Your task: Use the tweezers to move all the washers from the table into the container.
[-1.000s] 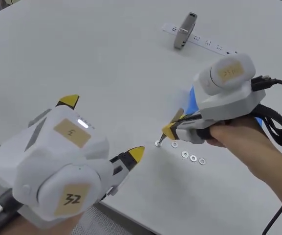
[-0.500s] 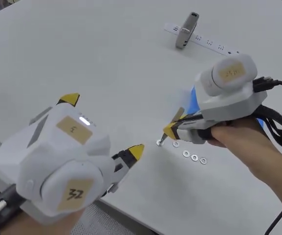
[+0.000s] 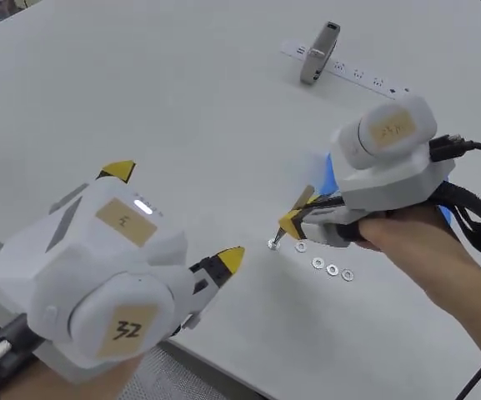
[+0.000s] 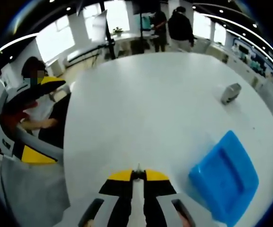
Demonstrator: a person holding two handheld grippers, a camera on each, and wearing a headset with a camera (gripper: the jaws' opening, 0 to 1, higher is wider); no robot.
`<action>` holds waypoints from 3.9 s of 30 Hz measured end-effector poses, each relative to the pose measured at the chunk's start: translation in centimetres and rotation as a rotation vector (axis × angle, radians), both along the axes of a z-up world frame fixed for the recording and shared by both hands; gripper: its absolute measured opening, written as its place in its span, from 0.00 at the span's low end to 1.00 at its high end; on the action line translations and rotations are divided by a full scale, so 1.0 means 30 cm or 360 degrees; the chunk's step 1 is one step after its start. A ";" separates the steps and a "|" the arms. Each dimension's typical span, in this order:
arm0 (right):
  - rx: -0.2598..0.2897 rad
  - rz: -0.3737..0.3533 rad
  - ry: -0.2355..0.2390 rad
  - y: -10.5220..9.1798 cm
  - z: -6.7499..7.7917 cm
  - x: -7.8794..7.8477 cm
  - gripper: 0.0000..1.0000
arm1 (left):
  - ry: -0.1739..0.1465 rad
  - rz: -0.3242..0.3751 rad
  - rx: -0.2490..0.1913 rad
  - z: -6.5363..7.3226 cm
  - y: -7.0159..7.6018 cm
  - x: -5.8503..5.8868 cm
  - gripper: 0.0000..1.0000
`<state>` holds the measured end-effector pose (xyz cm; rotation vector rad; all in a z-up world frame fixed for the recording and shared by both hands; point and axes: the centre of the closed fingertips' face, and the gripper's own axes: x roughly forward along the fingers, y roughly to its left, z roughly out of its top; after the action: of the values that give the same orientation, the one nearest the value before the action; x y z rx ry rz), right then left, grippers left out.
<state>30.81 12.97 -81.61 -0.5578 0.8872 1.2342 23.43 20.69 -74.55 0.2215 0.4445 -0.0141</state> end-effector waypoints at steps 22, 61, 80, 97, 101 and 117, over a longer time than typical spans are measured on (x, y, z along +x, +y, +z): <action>0.0369 -0.0147 -0.0345 0.004 -0.005 -0.003 0.03 | 0.0029 -0.0005 0.0020 -0.011 0.000 -0.001 0.80; 0.0727 -0.0609 -0.0557 -0.174 0.284 0.316 0.01 | 0.0057 -0.0101 -0.0019 -0.025 -0.061 0.006 0.92; 0.0676 -0.0808 -0.0417 -0.166 0.052 0.439 0.02 | 0.0157 -0.0199 0.0029 -0.062 -0.106 0.004 0.96; 0.0637 -0.0804 -0.0437 -0.160 0.048 0.429 0.04 | 0.0157 -0.0194 0.0034 -0.062 -0.097 0.000 0.95; 0.0675 -0.0778 -0.0469 -0.153 0.099 0.424 0.03 | 0.0153 -0.0188 0.0037 -0.061 -0.094 0.001 0.95; 0.0638 -0.0536 -0.0418 -0.188 0.224 0.223 0.01 | 0.0158 -0.0185 0.0058 -0.063 -0.090 0.001 0.94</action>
<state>37.50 7.32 -74.90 -0.2272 0.4692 0.9683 23.46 17.99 -76.43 0.2834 0.5306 -0.1314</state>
